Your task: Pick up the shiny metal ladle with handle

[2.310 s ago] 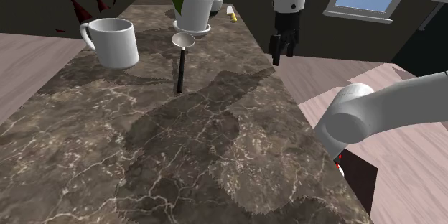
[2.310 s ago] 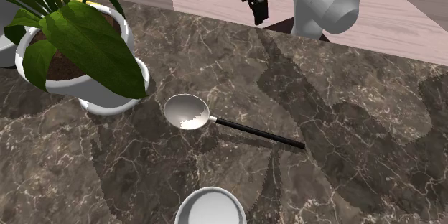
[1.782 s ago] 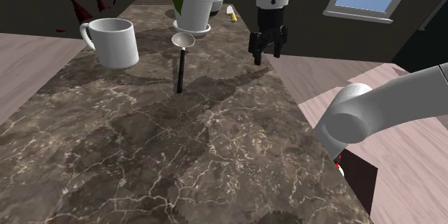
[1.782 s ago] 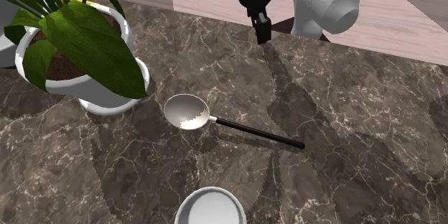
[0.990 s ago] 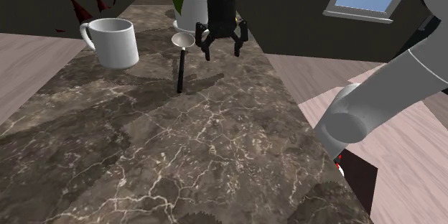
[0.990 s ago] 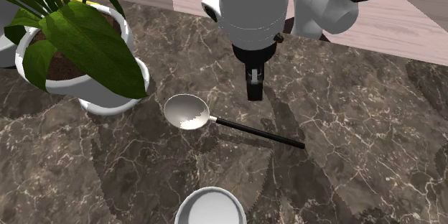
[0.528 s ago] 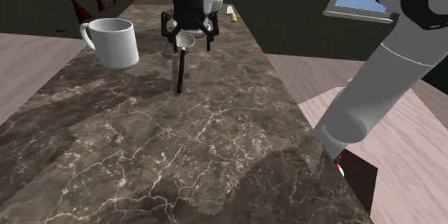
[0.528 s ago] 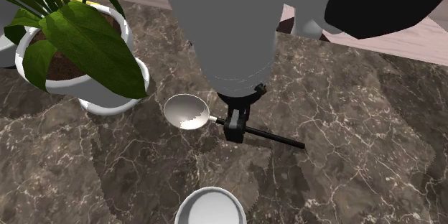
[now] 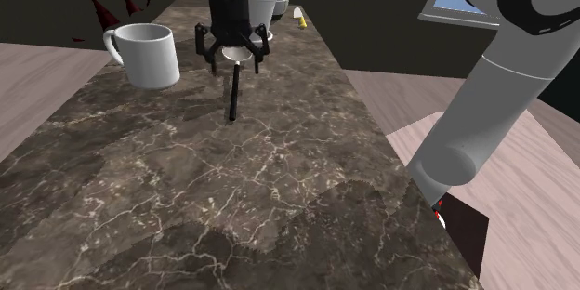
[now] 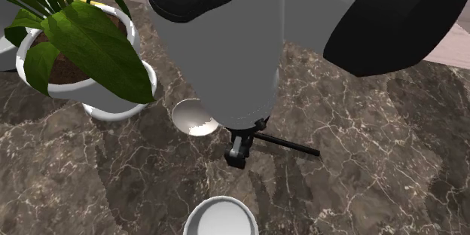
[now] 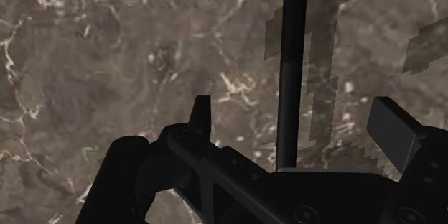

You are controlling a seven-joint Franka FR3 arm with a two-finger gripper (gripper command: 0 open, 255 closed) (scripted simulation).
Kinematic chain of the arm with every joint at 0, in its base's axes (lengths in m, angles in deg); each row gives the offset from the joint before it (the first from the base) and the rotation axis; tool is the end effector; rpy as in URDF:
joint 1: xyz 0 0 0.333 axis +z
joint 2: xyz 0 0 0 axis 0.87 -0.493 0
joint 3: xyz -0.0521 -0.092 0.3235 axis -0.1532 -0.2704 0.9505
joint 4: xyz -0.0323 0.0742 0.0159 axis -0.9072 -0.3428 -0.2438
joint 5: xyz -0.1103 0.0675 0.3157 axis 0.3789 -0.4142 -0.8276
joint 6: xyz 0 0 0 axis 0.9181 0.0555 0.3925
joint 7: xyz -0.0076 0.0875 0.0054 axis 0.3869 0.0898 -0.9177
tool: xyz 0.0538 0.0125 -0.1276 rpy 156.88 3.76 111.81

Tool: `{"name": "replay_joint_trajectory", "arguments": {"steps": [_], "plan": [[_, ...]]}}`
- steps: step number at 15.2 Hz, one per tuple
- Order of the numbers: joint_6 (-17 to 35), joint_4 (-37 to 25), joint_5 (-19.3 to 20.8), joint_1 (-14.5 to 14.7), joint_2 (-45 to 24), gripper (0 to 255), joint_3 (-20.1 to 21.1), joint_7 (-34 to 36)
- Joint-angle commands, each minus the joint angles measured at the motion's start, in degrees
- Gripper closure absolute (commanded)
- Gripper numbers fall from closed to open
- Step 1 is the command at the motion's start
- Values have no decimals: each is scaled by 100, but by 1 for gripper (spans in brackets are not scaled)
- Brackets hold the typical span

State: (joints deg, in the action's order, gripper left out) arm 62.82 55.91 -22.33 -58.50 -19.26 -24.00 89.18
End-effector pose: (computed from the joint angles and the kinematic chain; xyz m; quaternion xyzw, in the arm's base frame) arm 0.4300 0.2520 0.5479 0.9323 -0.3540 -0.0691 0.0257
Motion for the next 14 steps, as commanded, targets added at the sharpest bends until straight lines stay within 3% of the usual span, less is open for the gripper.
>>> {"name": "replay_joint_trajectory", "arguments": {"steps": [1,3,4,14], "plan": [[206,204,0,-3,1,0,-3,-17],[206,205,0,-3,1,0,-3,-17],[201,190,4,1,-9,255,1,-7],[129,126,1,-3,0,255,-3,-12]]}}
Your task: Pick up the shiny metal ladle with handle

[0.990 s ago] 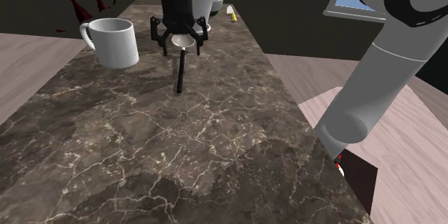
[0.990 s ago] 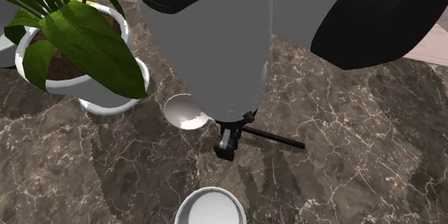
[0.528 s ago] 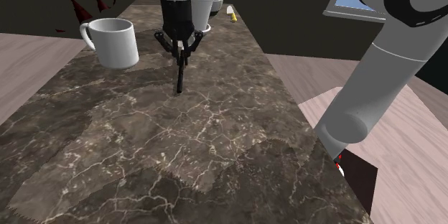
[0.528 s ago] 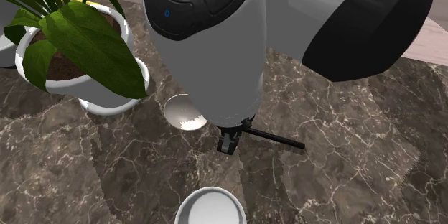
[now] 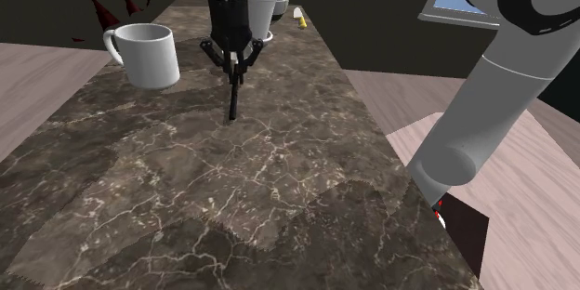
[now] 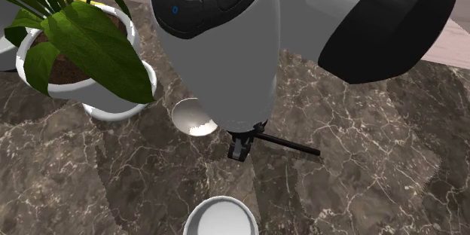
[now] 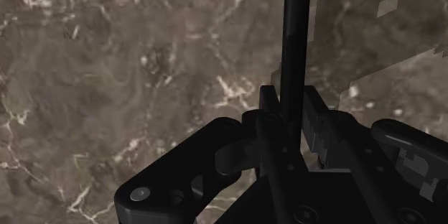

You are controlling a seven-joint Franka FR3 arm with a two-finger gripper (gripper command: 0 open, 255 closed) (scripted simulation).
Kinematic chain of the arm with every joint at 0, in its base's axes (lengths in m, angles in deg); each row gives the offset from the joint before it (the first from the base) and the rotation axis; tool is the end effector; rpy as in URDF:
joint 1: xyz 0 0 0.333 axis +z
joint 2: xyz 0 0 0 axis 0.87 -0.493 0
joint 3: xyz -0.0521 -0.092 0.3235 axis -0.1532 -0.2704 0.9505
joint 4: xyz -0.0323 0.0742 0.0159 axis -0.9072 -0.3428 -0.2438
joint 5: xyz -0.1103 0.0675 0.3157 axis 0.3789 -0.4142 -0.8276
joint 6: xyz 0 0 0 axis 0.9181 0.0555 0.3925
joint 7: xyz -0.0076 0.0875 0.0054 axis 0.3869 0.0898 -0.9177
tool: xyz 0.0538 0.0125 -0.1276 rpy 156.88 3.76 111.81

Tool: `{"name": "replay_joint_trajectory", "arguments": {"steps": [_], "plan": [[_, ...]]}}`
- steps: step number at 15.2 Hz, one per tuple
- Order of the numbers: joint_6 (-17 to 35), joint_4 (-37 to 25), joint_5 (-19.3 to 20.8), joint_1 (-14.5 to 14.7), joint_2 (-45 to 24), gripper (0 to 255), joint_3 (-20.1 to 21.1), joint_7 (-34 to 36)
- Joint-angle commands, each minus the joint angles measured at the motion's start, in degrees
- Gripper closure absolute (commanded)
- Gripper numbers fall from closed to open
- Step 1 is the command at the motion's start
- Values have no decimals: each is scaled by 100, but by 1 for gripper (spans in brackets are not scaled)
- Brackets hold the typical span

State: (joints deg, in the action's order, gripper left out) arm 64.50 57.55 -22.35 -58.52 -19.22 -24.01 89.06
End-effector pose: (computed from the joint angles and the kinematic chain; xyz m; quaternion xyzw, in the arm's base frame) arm 0.4306 0.2521 0.5385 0.9323 -0.3542 -0.0687 0.0251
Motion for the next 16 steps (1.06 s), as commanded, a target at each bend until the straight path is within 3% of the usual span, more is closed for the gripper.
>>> {"name": "replay_joint_trajectory", "arguments": {"steps": [1,16], "plan": [[-116,-117,3,-1,-6,255,-1,6],[-1171,-1343,81,33,-192,255,25,132]]}}
